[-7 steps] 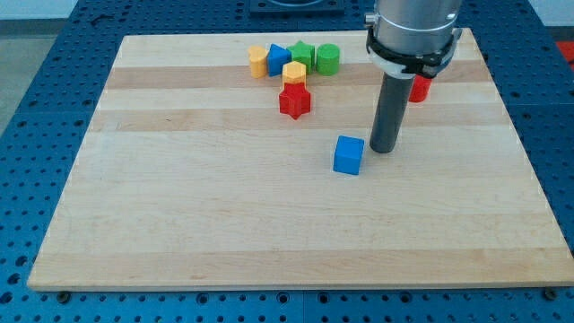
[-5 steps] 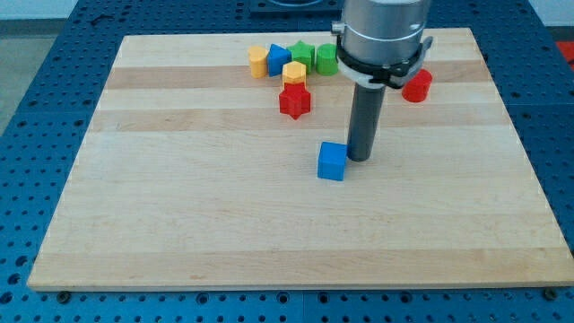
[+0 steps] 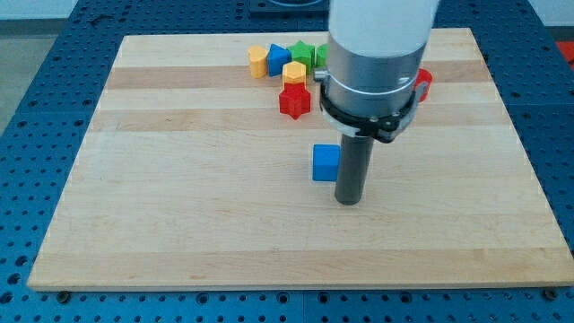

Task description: Push the blue cube below the red star

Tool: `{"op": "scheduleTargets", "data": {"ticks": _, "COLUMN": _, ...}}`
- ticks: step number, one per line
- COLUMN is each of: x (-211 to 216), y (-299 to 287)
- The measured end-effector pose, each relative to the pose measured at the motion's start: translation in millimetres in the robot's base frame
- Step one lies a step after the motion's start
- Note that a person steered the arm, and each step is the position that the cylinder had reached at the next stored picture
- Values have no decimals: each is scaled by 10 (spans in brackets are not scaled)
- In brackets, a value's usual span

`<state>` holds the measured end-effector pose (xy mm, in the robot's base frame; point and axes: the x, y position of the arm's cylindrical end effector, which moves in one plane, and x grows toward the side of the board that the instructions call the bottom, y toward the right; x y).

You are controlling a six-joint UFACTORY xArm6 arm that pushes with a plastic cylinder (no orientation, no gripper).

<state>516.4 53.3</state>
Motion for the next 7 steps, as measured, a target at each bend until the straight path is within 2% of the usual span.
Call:
{"op": "scheduleTargets", "data": {"ticks": 1, "x": -568, "y": -47}}
{"op": "scheduleTargets", "data": {"ticks": 2, "x": -957, "y": -126}}
{"op": "scheduleTargets", "data": {"ticks": 5, "x": -933, "y": -284}}
{"op": "scheduleTargets", "data": {"ticks": 6, "x": -886, "y": 125}}
{"op": "scheduleTargets", "data": {"ticks": 7, "x": -503, "y": -121}}
